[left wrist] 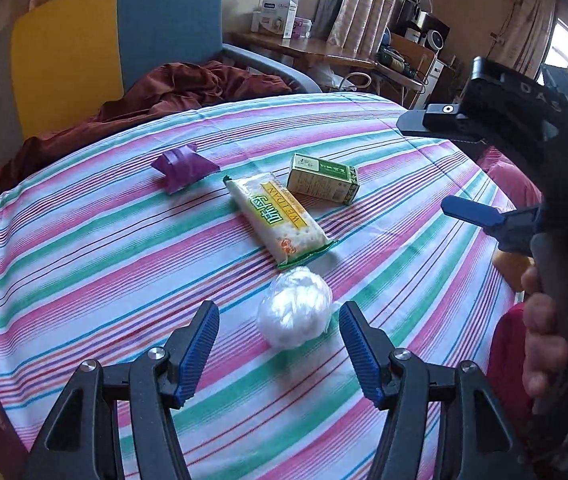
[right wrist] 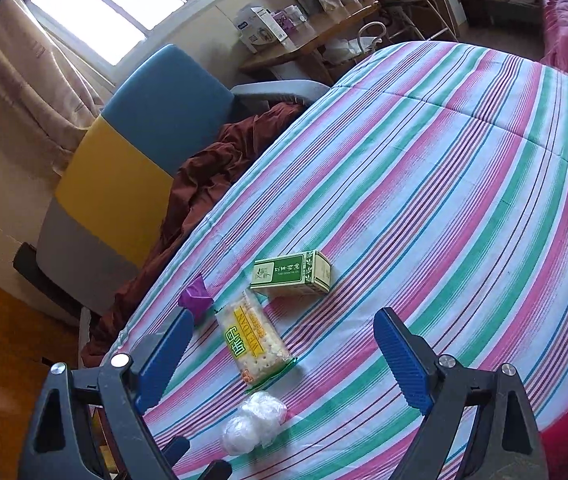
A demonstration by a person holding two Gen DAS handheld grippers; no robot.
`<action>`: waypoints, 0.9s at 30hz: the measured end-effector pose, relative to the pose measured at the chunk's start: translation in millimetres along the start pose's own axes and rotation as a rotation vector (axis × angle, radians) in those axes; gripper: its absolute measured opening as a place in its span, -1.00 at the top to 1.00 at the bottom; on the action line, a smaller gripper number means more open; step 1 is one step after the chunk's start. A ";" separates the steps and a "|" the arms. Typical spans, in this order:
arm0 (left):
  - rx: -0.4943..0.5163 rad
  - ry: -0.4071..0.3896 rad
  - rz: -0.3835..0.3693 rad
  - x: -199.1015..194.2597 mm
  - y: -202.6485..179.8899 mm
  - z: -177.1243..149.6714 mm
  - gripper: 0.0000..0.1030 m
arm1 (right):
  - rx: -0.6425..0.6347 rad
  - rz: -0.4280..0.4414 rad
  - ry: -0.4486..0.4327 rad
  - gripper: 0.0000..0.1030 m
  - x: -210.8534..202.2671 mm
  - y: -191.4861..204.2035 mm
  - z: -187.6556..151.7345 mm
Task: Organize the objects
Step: 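Grasp the clear plastic bag with the left gripper while the right grasps the WEIDAN cracker packet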
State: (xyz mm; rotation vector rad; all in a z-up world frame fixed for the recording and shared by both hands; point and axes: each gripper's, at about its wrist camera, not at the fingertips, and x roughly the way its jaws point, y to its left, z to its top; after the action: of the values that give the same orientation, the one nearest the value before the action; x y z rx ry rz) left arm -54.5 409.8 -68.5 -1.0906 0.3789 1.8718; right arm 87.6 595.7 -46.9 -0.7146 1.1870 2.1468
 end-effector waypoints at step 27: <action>-0.089 -0.127 0.171 -41.9 36.7 -114.3 0.29 | -0.257 -0.095 0.167 -0.79 43.6 37.5 -27.5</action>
State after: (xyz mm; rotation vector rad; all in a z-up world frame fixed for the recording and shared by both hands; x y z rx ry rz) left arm -15.8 294.3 -105.1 -1.0173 0.3268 2.1148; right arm 35.9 565.3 -68.5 -1.0592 0.9446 2.2161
